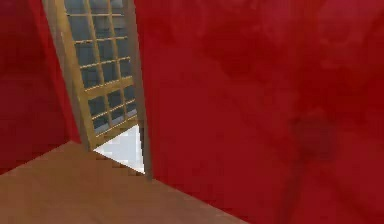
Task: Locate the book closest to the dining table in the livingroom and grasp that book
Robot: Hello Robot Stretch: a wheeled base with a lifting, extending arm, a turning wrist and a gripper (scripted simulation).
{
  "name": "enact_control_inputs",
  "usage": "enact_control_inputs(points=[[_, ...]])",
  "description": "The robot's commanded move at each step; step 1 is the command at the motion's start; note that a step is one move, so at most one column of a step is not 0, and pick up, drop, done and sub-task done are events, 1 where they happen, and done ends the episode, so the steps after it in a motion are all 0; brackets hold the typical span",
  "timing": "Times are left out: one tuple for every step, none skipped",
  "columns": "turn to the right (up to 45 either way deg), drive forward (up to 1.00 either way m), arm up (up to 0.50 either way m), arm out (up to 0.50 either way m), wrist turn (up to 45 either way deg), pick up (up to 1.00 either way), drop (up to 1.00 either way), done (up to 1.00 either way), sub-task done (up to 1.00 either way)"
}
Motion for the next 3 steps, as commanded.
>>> enact_control_inputs(points=[[-45.0,0.00,0.00,0.00,0.0,0.00,0.00,0.00,0.00],[-45.0,0.00,0.00,0.00,0.0,0.00,0.00,0.00,0.00],[-45.0,0.00,0.00,0.00,0.0,0.00,0.00,0.00,0.00]])
